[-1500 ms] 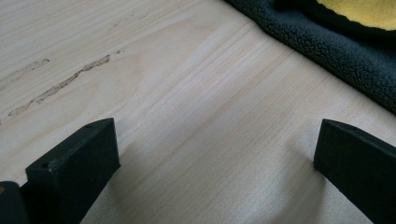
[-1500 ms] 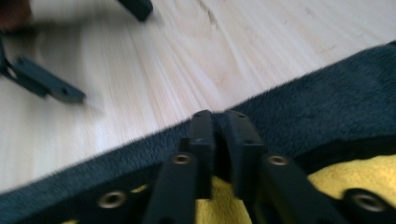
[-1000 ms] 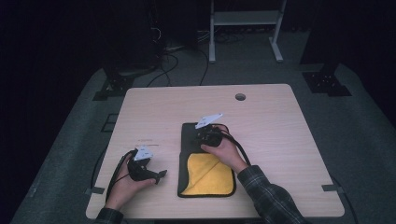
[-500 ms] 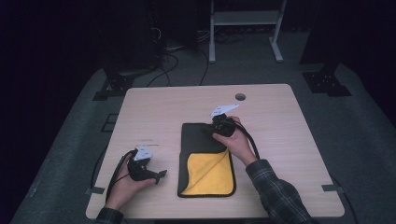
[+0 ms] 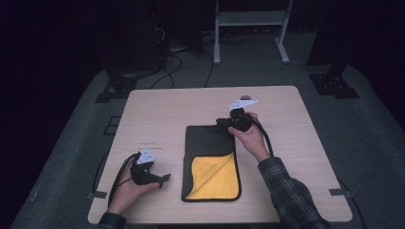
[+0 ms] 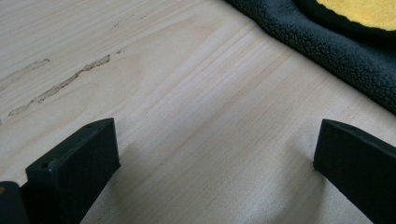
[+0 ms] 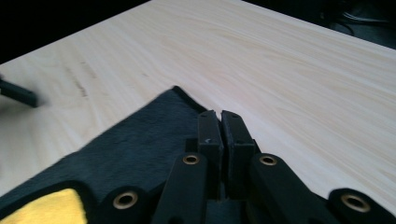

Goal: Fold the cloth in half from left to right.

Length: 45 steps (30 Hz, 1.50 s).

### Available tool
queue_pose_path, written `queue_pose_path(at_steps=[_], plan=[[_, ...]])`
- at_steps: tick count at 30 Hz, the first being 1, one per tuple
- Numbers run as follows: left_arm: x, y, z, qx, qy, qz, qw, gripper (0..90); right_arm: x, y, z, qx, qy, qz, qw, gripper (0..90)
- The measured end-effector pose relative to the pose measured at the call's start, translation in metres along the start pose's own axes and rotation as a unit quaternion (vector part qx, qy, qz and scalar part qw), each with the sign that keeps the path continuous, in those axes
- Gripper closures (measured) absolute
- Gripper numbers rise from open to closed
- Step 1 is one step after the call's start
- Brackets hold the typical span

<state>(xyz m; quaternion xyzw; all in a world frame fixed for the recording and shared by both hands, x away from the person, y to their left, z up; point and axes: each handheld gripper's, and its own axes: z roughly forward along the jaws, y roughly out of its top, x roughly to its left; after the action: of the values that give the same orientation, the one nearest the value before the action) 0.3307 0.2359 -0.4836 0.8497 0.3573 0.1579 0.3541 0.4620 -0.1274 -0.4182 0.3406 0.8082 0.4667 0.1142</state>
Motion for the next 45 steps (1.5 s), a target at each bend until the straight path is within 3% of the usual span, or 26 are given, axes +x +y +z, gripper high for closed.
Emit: queue_pose_path(at_steps=[11,18,23,26,29,33,39,45], plan=[[0.000,0.000,0.000,0.000,0.000,0.000,1.0000,0.0,-0.042,-0.017,0.006,0.006,-0.050,0.047,0.9976,86.5],[0.000,0.000,0.000,0.000,0.000,0.000,1.0000,0.0,-0.058,-0.015,0.012,0.014,-0.077,0.051,0.9957,85.4],[0.000,0.000,0.000,0.000,0.000,0.000,1.0000,0.0,-0.065,-0.014,0.008,0.013,-0.109,0.048,0.9928,76.2],[0.000,0.000,0.000,0.000,0.000,0.000,1.0000,0.0,-0.067,-0.014,0.000,-0.001,-0.114,0.053,0.9920,69.2],[0.000,0.000,0.000,0.000,0.000,0.000,1.0000,0.0,-0.066,-0.014,-0.009,-0.007,-0.105,0.051,0.9931,66.9],[0.000,0.000,0.000,0.000,0.000,0.000,1.0000,0.0,-0.059,-0.019,-0.017,-0.010,-0.077,0.048,0.9959,65.1],[0.000,0.000,0.000,0.000,0.000,0.000,1.0000,0.0,-0.041,-0.025,-0.025,-0.005,-0.037,0.023,0.9990,62.7],[0.000,0.000,0.000,0.000,0.000,0.000,1.0000,0.0,-0.017,-0.029,-0.025,0.001,0.005,-0.005,1.0000,62.4]])
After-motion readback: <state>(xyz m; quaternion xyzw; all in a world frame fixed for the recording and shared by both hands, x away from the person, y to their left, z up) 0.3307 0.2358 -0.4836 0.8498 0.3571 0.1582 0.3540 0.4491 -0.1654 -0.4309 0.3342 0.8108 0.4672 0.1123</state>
